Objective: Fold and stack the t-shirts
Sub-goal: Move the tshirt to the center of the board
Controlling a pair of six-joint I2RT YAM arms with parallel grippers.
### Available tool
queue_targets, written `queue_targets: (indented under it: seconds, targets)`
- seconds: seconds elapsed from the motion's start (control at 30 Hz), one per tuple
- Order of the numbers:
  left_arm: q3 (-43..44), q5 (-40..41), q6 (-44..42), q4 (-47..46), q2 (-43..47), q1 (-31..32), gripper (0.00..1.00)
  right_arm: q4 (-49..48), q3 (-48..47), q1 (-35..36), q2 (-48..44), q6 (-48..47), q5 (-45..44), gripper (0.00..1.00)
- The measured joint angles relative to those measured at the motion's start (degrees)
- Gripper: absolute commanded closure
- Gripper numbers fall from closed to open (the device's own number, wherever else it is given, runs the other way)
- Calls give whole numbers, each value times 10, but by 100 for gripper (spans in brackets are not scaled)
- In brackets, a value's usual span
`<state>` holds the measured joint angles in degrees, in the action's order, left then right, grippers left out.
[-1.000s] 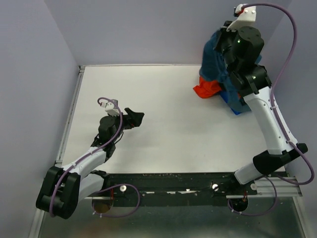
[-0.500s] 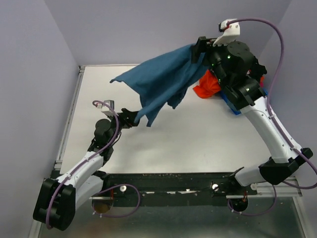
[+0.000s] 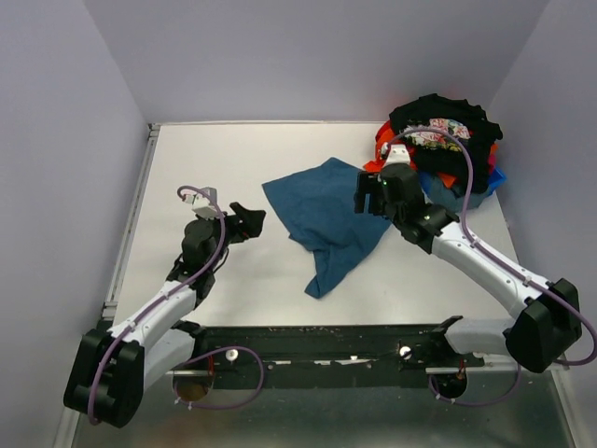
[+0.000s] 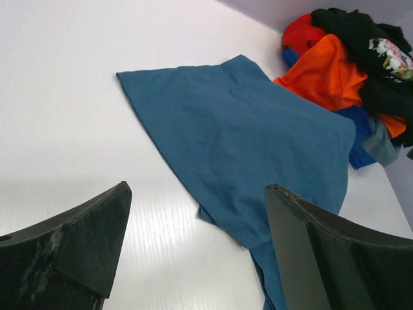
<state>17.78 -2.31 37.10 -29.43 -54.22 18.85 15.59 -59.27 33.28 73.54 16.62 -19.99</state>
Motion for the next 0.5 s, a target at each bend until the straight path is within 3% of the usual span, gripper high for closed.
queue_targets:
  seconds: [0.1,0.23,0.5]
  targets:
    - [21,3,5,16,-43,0,4,-10,38,0,-14,19,30,24]
    - [66,9,17,48,-114,0,5,-26,82,12,-20,50,85,24]
    - [190,56,43,117,-233,-1,13,-24,111,162,19,112,112,27]
